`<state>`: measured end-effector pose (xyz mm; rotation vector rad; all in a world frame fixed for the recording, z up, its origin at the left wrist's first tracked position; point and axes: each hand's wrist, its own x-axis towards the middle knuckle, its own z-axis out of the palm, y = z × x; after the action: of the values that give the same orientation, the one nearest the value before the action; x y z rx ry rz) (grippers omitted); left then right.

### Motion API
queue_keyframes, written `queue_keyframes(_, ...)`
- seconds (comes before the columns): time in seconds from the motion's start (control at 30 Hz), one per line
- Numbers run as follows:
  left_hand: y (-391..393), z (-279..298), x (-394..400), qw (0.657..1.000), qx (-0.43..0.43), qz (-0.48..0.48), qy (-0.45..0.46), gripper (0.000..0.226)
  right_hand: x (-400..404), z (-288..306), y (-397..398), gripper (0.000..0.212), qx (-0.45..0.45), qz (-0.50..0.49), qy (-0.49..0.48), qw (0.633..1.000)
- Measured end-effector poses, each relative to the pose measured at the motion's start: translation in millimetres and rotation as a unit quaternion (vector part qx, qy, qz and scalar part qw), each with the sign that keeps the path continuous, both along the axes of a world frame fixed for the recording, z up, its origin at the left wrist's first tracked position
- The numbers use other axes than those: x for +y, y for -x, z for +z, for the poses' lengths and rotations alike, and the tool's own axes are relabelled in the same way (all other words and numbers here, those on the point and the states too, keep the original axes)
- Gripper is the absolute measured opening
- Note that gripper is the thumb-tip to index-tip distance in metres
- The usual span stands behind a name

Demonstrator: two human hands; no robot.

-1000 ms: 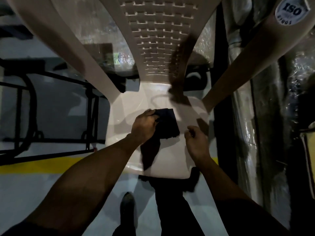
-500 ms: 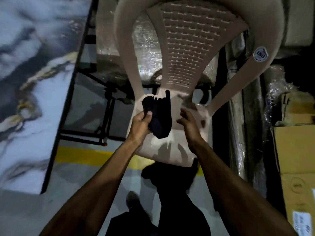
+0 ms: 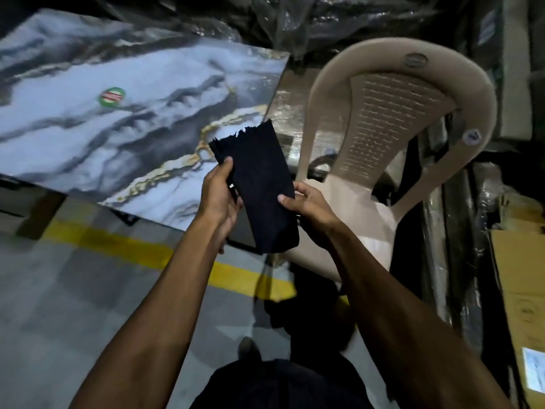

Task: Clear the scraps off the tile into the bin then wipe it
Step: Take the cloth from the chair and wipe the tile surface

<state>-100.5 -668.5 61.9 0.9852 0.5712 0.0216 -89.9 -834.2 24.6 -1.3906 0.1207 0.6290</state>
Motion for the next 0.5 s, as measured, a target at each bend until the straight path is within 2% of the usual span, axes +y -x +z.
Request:
queue_keyframes(0.13,41,16,42,0.988,-0.046,0.042,0.139,0.039,53,24,23,0.007,-0.047,0.025,0.001,0.999)
queue_keyframes(0.27,73,21,75,0.974,-0.065,0.03,0.214,0.05,97,42,40,0.011,-0.102,0.06,0.086,0.989)
queue_keyframes(0.4,93,23,101,0.97,-0.079,0.04,0.227,0.05,126,52,46,0.013,-0.164,0.066,0.181,0.967)
queue_keyframes(0.5,98,22,113,0.972,-0.078,0.091,0.204,0.049,141,57,42,0.014,-0.2,0.074,0.229,0.95)
